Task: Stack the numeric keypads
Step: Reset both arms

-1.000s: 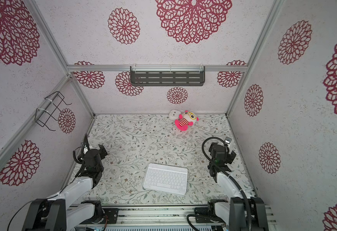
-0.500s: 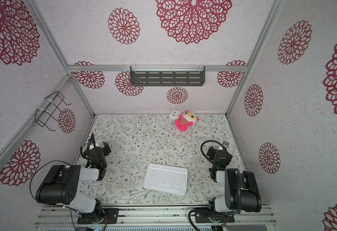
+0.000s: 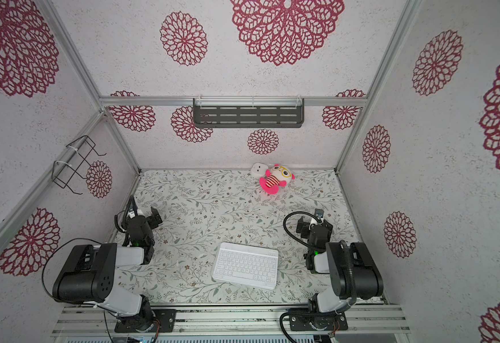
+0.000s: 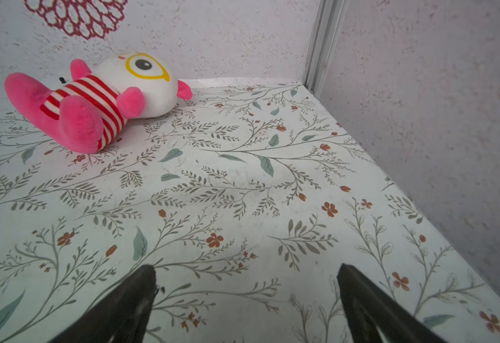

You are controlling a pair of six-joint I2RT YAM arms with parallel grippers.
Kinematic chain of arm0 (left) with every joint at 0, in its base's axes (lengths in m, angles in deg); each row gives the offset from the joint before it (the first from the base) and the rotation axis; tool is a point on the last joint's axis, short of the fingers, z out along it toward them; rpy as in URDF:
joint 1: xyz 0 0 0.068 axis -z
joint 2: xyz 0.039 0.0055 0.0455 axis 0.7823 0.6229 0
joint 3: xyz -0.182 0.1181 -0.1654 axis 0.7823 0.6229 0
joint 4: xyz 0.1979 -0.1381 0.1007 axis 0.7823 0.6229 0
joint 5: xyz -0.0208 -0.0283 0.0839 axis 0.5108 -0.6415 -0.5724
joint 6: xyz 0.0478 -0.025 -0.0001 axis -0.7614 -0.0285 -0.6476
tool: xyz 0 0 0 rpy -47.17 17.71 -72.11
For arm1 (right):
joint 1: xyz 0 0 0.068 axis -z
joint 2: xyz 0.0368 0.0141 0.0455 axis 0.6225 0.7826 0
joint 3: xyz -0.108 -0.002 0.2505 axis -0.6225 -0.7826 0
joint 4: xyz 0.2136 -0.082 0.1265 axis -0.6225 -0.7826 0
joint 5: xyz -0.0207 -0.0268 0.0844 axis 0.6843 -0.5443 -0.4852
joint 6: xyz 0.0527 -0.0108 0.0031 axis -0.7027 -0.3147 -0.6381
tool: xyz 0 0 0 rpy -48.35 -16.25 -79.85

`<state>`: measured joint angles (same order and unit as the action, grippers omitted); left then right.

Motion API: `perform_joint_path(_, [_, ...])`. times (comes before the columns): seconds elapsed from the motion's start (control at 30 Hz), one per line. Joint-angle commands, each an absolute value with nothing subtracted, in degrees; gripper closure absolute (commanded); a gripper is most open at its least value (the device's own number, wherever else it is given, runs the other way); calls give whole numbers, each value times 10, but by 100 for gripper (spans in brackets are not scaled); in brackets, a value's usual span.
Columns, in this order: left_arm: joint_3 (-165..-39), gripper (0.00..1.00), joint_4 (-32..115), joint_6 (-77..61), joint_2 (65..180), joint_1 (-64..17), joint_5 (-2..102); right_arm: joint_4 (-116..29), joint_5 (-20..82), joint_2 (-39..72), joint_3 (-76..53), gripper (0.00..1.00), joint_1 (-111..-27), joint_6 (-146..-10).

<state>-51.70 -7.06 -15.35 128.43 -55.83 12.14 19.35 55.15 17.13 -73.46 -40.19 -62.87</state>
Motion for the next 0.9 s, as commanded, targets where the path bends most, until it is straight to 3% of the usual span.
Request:
perform_joint_path(0.0, [-526, 2, -67, -153, 1280, -565, 137, 234, 557, 166, -728, 1, -401, -617])
perform_joint_path(0.87, [-524, 3, -68, -154, 1278, -564, 137, 229, 560, 162, -730, 1, -403, -616])
